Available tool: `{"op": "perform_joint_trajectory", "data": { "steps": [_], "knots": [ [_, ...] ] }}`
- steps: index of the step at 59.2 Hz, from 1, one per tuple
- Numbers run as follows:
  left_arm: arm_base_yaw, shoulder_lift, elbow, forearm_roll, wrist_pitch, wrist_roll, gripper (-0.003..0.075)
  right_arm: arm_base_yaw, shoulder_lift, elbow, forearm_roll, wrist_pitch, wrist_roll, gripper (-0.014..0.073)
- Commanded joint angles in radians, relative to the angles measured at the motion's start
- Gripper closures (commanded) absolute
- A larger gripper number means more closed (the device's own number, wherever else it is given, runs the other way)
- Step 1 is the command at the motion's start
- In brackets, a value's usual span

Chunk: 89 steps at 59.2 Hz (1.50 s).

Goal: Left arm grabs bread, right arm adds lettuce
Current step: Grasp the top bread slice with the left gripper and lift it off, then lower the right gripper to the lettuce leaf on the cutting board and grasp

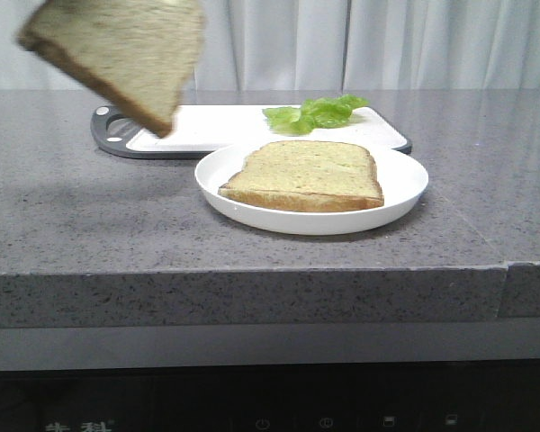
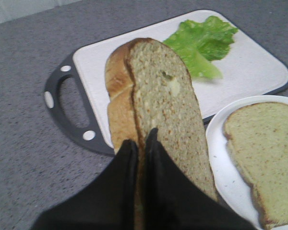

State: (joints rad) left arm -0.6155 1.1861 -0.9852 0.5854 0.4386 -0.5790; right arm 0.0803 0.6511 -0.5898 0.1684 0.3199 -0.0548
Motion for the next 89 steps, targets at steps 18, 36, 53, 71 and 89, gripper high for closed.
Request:
{"op": "perform_joint_trajectory", "data": {
  "steps": [18, 36, 53, 71, 89],
  "knots": [
    [-0.003, -0.392, 0.26, 0.176, -0.119, -0.16, 0.0741, 0.067, 0.502, -0.345, -0.009, -0.157, -0.163, 0.0084],
    [-0.003, -0.51, 0.29, 0.123, -0.111, -0.164, 0.0741, 0.156, 0.945, -0.779, -0.009, -0.005, -0.292, 0.0037],
    [-0.003, -0.507, 0.29, 0.117, -0.111, -0.164, 0.0741, 0.174, 1.27, -1.163, -0.008, 0.192, -0.311, 0.0037],
    [-0.003, -0.507, 0.29, 0.117, -0.111, -0.164, 0.0741, 0.174, 1.407, -1.323, -0.008, 0.242, -0.311, 0.0052],
    [-0.003, -0.507, 0.29, 0.115, -0.111, -0.164, 0.0741, 0.174, 1.416, -1.33, -0.009, 0.261, -0.311, 0.0623]
  ]
}}
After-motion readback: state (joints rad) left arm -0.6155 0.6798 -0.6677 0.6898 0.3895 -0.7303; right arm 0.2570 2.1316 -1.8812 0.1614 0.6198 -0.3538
